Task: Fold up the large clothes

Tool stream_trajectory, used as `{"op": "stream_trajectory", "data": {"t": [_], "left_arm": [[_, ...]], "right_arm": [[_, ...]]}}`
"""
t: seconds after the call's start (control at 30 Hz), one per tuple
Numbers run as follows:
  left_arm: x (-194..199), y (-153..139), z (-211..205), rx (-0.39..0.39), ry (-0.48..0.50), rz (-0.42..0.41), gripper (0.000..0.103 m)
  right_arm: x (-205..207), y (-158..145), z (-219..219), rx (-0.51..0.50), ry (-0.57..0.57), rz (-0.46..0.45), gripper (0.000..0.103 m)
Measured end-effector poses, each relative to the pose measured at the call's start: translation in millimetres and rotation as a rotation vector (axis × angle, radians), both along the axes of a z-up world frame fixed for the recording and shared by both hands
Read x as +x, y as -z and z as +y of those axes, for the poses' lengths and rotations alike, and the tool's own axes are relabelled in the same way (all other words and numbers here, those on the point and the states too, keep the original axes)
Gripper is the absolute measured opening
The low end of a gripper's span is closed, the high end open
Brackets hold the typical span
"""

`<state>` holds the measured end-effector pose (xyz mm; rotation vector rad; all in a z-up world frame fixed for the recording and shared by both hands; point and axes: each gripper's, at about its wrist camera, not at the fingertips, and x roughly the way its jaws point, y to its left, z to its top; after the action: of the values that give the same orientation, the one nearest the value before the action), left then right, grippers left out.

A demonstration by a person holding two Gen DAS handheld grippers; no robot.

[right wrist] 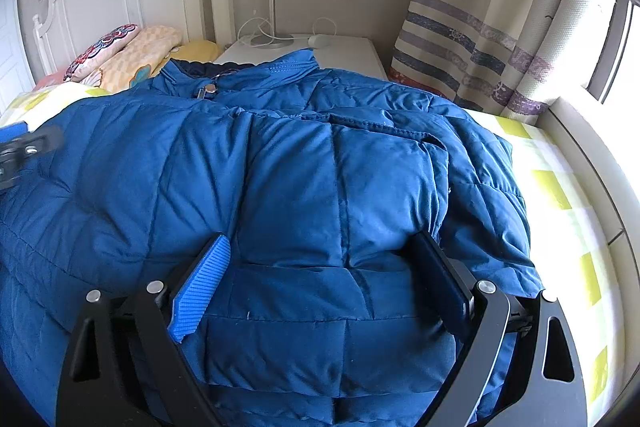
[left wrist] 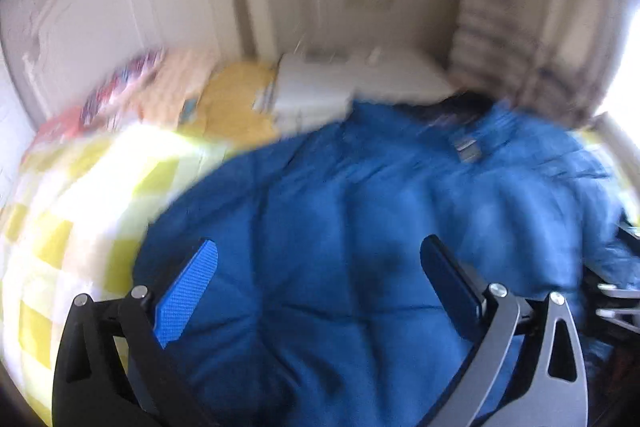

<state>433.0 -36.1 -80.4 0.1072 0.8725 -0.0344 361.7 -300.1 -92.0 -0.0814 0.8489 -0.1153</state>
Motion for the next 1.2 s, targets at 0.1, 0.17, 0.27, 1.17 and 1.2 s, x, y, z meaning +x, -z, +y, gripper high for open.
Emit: {"op": "stream_trajectory", "data": {"t": [0.1, 0.17, 0.27, 1.17, 1.2], "left_arm": [[2, 15, 8, -0.040, 0.025, -0.019, 0.101], [-4, 11, 6, -0.007, 0.010, -0.006, 0.101], [-31, -6, 6, -0.052, 0.003, -0.031, 0.100], [-72, 23, -15, -0.014, 0.134, -0.014, 0.101], [-72, 23, -15, -0.015, 0.134, -0.012, 0.101]], "right_arm": [[0, 0, 0, 0.002, 0.002, -0.002, 0.094], [0, 0, -2, 0.011, 0.020, 0.004, 0.099], [1, 1, -9, 0.064, 0.031, 0.013, 0.099], [59, -1, 22, -0.033, -0.081, 0.028, 0.099], [58, 0, 21, -0.029, -0.080, 0.027, 0.099]]}}
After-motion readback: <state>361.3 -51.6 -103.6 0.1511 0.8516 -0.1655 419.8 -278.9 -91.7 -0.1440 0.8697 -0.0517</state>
